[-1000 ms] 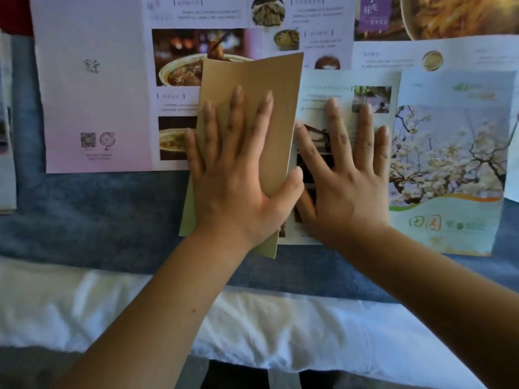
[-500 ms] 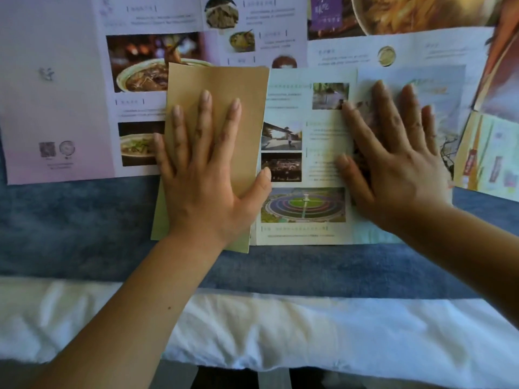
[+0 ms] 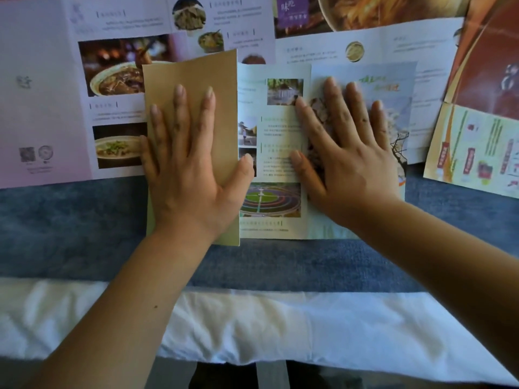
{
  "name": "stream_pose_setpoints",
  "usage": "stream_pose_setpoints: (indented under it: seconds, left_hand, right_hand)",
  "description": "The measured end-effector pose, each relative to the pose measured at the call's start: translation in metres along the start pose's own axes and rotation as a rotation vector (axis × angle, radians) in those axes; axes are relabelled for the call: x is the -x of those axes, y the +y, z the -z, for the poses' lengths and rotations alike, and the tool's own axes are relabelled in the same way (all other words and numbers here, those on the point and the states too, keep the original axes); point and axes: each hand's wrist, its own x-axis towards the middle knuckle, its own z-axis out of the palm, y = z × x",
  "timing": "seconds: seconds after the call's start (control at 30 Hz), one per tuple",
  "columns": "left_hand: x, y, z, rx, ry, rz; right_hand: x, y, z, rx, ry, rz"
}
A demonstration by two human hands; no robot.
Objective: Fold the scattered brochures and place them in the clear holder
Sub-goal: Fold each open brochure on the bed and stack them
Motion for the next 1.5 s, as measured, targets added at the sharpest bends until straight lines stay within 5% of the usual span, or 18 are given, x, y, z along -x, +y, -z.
stream_pose_setpoints:
  seconds: [1.1,1.5]
  left_hand:
    - [0.009,0.075,-0.036,-0.139,-0.125,-0.088]
    - [0.008,0.065,-0.065,-0.304,0.018,-0.144]
  right_hand:
    - [0.017,0.035,0.018,-0.218,0.039,-0.034]
    - [0.021,0.035,0.006,-0.153,0.118,-0.004]
